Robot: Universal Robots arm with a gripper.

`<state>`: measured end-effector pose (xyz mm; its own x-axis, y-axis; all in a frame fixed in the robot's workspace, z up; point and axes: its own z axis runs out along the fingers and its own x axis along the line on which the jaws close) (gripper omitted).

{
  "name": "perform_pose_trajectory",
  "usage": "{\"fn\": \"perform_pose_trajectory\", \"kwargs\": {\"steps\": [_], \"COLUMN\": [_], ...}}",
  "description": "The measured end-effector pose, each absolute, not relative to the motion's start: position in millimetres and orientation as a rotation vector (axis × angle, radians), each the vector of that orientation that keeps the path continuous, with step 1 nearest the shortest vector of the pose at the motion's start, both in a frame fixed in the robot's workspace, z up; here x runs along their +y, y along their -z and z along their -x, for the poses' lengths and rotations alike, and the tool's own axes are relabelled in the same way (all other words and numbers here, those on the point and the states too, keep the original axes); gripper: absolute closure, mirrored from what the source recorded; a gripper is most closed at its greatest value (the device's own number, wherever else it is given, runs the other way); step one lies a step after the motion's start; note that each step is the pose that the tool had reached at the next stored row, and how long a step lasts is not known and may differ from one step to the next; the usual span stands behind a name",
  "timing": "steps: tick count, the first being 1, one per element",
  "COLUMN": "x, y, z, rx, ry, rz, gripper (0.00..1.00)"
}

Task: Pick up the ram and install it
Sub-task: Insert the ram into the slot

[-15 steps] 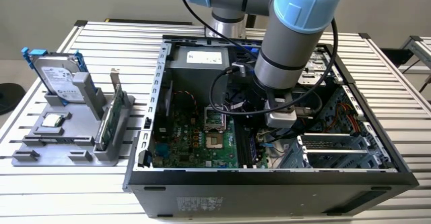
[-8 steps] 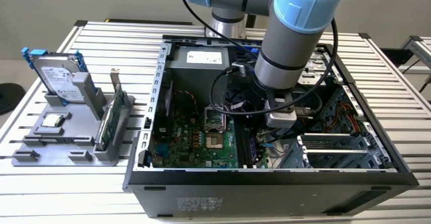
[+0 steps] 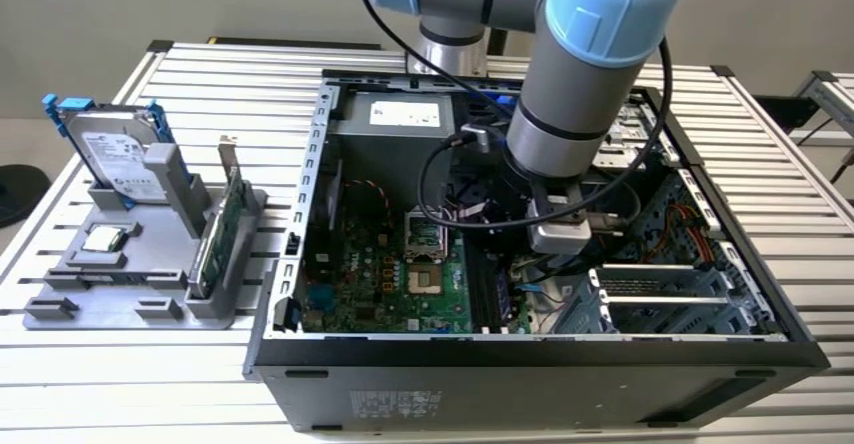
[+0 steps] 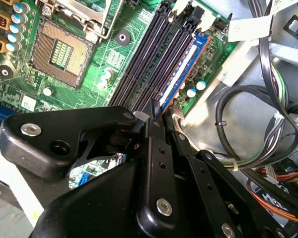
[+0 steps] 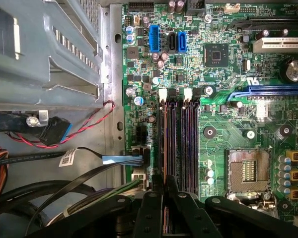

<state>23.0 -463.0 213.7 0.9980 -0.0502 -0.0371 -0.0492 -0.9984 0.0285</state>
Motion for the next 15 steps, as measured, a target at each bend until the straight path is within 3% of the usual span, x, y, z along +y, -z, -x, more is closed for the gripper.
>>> {"fn": "perform_pose_trajectory", "kwargs": {"steps": [15], "x": [-462.9], "y": [-207.7], "z": [-23.1], "rx": [-0.077], "ry": [0.060], "rz": [-3.126], "gripper": [1.00]}}
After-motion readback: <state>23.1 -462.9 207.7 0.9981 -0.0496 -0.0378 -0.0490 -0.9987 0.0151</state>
